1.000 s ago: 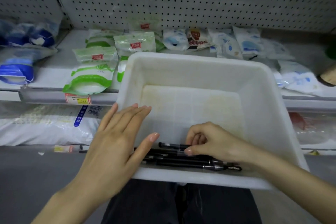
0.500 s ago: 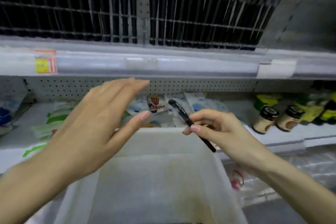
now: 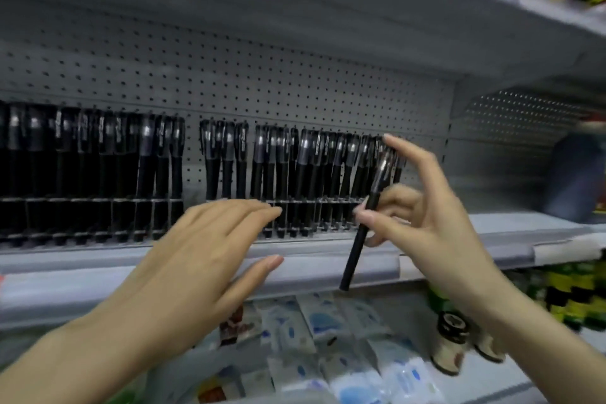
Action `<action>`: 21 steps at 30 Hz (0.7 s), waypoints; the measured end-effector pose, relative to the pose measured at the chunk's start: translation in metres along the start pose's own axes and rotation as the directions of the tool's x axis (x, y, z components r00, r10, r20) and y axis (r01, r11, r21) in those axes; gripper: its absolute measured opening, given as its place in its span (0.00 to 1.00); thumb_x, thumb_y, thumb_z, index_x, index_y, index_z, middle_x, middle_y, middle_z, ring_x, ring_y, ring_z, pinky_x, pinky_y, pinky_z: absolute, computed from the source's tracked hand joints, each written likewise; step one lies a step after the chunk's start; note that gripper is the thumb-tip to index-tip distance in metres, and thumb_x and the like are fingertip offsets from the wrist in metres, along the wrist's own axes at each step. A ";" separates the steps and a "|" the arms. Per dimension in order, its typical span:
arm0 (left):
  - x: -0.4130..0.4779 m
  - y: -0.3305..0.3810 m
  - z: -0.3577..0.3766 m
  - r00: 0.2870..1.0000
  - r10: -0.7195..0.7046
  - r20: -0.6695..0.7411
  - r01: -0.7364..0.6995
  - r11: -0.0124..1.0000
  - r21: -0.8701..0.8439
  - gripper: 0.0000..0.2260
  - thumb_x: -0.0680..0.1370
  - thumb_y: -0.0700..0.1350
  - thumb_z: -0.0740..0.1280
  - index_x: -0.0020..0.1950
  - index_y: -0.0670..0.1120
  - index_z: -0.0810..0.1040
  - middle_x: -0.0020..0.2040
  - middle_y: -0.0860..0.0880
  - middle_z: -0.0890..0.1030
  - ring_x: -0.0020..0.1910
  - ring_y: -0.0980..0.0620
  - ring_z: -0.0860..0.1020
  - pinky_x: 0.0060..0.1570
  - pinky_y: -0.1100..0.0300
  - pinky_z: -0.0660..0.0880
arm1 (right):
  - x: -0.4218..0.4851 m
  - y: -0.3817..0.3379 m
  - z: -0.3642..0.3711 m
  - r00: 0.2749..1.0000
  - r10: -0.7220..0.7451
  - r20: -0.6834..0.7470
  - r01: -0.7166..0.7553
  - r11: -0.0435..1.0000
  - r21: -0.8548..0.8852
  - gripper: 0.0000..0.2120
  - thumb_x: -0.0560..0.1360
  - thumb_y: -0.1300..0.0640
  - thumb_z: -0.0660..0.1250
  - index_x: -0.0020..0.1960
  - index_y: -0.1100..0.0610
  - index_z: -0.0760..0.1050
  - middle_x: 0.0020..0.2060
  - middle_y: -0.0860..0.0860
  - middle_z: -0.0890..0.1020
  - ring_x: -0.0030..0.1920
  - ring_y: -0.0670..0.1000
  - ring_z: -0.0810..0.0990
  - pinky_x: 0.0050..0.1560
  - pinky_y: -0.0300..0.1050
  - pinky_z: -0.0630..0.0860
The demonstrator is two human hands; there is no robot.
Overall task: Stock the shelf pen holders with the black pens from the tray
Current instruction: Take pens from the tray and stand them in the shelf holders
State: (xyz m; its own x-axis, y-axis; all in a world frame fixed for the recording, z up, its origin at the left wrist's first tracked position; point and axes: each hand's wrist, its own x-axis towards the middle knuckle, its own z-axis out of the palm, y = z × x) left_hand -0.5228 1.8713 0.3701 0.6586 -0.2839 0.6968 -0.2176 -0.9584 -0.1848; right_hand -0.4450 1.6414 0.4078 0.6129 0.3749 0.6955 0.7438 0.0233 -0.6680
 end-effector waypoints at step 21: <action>0.017 -0.010 0.043 0.999 -0.030 0.040 0.025 0.993 0.114 0.25 0.82 0.59 0.50 0.70 0.47 0.71 0.70 0.51 0.72 0.69 0.55 0.66 0.68 0.54 0.57 | 0.098 0.045 0.002 0.956 -0.267 -0.125 0.196 0.892 -0.408 0.27 0.69 0.54 0.75 0.64 0.45 0.68 0.34 0.45 0.80 0.38 0.43 0.80 0.46 0.40 0.78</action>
State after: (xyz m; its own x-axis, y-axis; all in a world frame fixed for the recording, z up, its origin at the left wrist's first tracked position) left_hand -0.4786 1.8748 0.3539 0.6929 -0.2564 0.6739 -0.1180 -0.9623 -0.2449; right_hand -0.3515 1.6807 0.4454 0.4207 0.2360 0.8760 0.8920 -0.2839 -0.3519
